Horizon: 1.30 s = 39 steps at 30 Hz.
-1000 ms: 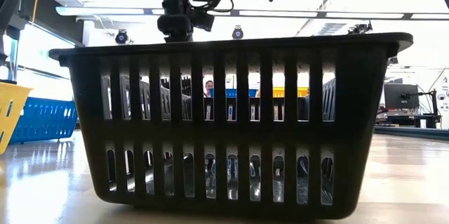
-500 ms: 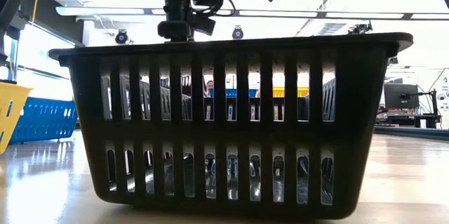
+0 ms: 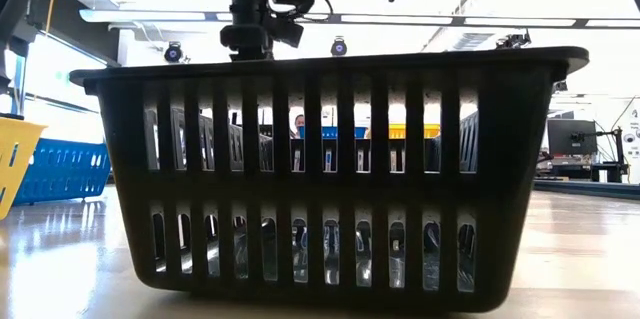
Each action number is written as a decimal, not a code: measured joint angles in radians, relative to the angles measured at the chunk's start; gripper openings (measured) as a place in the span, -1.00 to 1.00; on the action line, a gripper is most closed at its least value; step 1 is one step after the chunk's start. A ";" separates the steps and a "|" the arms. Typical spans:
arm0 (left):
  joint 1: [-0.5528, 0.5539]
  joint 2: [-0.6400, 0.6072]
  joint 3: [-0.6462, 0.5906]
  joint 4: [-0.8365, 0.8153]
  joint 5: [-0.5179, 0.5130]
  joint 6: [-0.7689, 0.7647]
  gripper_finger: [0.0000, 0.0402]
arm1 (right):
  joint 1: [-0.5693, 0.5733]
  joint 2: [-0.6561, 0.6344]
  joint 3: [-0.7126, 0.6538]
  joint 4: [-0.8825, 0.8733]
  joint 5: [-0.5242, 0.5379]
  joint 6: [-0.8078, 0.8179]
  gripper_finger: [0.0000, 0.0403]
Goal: Stack baskets on shelf by color
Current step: Stack the right blue bin on top of the blue bin on the shelf
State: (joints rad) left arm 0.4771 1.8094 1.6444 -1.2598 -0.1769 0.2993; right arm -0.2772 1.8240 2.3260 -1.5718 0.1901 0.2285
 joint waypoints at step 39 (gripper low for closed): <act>-0.178 -0.667 -0.372 0.060 0.113 -0.371 -0.49 | 0.647 0.001 -0.549 0.075 -0.376 0.460 -0.46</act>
State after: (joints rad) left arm 0.2993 1.1425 1.2720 -1.2001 -0.0635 -0.0718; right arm 0.3695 1.8248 1.7766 -1.4971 -0.1863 0.6887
